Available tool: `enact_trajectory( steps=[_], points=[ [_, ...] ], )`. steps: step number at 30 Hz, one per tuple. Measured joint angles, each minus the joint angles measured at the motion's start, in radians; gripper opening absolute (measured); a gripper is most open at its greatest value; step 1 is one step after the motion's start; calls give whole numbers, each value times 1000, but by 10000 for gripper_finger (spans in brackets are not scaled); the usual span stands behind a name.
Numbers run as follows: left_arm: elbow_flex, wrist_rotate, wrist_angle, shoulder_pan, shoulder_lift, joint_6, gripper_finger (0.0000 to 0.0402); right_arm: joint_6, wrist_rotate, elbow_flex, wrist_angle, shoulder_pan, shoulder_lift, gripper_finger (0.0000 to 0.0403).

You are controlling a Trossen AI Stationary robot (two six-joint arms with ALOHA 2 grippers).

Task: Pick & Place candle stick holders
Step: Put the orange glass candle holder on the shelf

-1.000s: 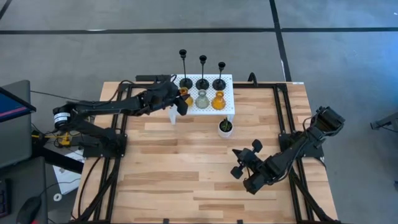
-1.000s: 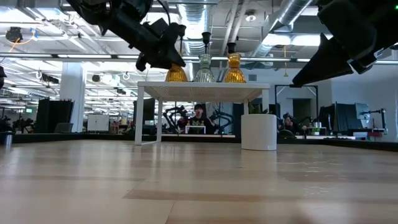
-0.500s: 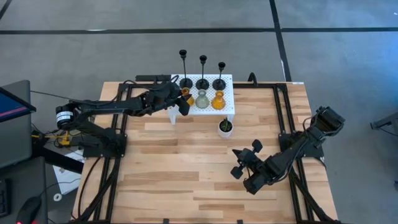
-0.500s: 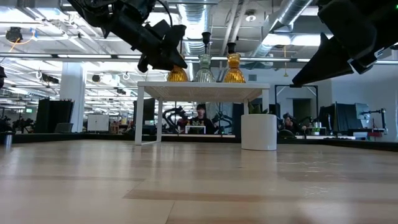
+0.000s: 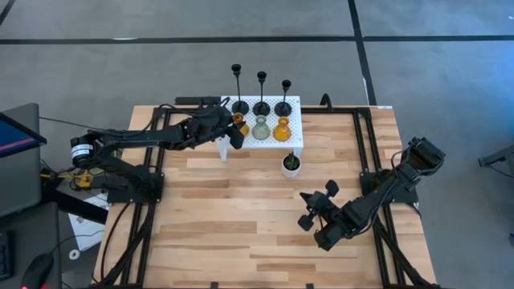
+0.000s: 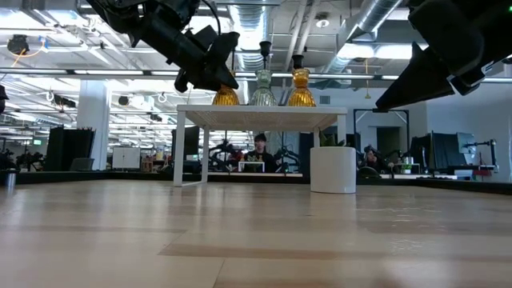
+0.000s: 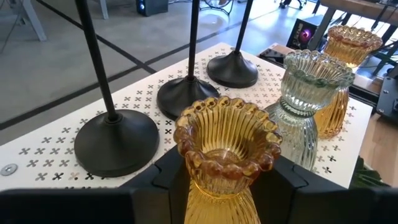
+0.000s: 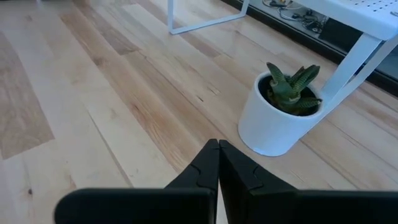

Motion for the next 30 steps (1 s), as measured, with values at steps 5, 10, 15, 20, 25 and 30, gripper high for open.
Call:
enact_trajectory(
  steps=[5, 10, 15, 20, 25, 30],
  points=[
    [0, 1, -4, 0, 0, 0, 143, 0, 0, 0, 0, 0, 0, 0],
    [-1, 2, -11, -4, 0, -6, 163, 0, -2, 0, 0, 0, 0, 0],
    [-2, 2, -26, -5, 1, -8, 183, 0, -3, 0, 0, 0, 0, 0],
    [-3, 3, -31, -6, 1, -8, 202, 0, -3, 0, 0, 0, 0, 0],
    [-5, 7, -36, -6, -14, -4, 222, 0, -3, 0, -1, 0, 0, 0],
    [-5, 40, -28, -6, -45, -3, 242, 0, -3, 0, -3, 0, 0, 0]
  ],
)
